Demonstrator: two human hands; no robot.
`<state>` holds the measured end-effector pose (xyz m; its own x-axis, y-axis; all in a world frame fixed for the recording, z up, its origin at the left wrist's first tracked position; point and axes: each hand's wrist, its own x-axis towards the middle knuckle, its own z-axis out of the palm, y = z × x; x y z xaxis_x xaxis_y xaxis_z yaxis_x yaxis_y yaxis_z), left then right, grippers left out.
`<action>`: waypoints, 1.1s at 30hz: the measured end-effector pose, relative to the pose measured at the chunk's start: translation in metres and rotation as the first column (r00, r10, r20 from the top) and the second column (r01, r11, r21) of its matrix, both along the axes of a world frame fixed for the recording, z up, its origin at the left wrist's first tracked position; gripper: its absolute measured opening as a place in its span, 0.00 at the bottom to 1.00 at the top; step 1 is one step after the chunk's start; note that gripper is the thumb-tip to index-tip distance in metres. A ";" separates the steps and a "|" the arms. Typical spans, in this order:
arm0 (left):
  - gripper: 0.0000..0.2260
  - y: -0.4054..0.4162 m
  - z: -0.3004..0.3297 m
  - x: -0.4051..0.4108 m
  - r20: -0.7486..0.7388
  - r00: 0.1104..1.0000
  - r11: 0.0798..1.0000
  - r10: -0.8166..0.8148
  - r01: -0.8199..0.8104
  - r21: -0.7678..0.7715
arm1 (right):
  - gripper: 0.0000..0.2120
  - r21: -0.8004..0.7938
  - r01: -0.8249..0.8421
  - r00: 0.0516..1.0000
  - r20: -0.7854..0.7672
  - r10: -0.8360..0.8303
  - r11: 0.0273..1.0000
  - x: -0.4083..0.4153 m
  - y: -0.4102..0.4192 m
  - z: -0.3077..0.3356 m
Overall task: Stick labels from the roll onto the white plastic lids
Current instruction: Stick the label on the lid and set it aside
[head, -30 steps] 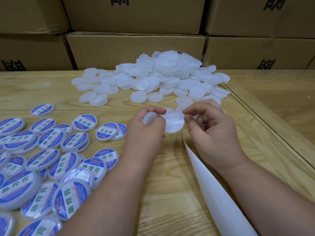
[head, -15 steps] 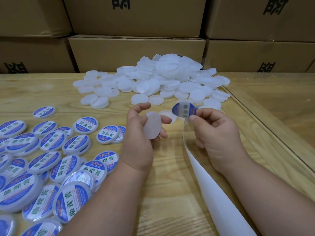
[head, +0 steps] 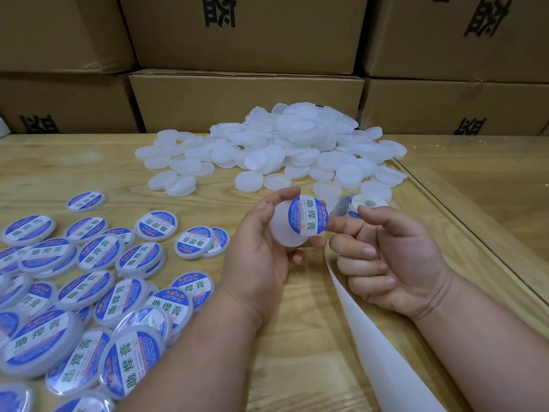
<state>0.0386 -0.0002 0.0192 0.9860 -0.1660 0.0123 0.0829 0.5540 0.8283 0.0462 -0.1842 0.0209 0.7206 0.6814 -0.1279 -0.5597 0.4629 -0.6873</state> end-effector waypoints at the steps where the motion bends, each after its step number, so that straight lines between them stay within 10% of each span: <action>1: 0.14 0.000 -0.001 0.000 0.016 1.000 1.000 0.002 -0.002 0.003 | 0.22 0.003 0.001 1.000 -0.007 -0.001 1.000 0.000 0.000 0.000; 10: 0.16 -0.001 -0.004 0.003 0.075 0.997 0.998 -0.017 0.013 0.063 | 0.35 -0.011 0.000 1.000 -0.014 0.000 1.000 0.001 0.003 0.000; 33: 0.17 -0.001 -0.006 0.002 0.073 0.997 0.994 0.023 -0.031 0.108 | 0.29 -0.010 -0.045 0.999 -0.032 0.044 0.999 0.002 0.003 -0.002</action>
<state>0.0408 -0.0015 0.0129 0.9874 -0.1436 0.0664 0.0074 0.4611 0.8873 0.0482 -0.1811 0.0190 0.6850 0.7113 -0.1575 -0.6012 0.4299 -0.6735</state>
